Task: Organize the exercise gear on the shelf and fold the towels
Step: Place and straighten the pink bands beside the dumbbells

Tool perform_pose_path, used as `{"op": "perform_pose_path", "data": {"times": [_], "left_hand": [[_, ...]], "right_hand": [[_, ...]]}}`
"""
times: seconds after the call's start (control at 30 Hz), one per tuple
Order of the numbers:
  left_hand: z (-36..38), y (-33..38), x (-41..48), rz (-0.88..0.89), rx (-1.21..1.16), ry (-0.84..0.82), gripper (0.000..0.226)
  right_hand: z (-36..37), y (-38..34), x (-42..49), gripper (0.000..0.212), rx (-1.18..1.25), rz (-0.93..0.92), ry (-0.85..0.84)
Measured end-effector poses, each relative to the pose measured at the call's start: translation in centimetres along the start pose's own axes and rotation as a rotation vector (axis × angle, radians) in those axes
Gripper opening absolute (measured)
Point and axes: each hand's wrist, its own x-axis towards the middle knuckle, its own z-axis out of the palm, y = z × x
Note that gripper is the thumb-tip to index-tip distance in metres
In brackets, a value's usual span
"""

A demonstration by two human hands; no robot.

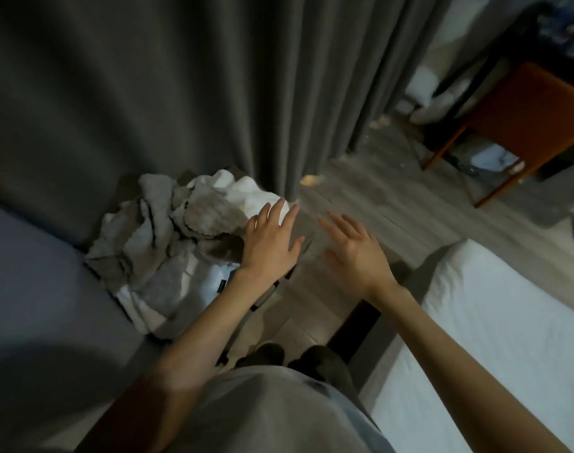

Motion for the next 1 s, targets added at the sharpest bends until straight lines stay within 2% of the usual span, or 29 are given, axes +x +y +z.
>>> {"op": "perform_pose_path", "data": {"times": [0.17, 0.4, 0.57, 0.7, 1.0], "left_hand": [[1.5, -1.8, 1.4, -0.228, -0.042, 0.036, 0.067], [4.0, -1.1, -2.4, -0.580, -0.032, 0.157, 0.067], [8.3, 1.6, -6.8, -0.751, -0.085, 0.100, 0.067], [13.4, 2.6, -9.3, -0.825, -0.145, 0.062, 0.067], [28.5, 0.7, -11.7, -0.770, -0.023, -0.019, 0.063]], "right_hand": [[1.0, 1.7, 6.8, 0.066, 0.009, -0.244, -0.073], [4.9, 3.9, 11.6, 0.062, 0.000, -0.647, -0.297], [7.7, 5.2, 10.2, 0.061, 0.071, -0.881, -0.275], [12.5, 6.5, 8.2, 0.058, 0.076, -0.917, -0.275], [29.7, 8.8, 7.3, 0.057, -0.028, -0.964, -0.310]]}}
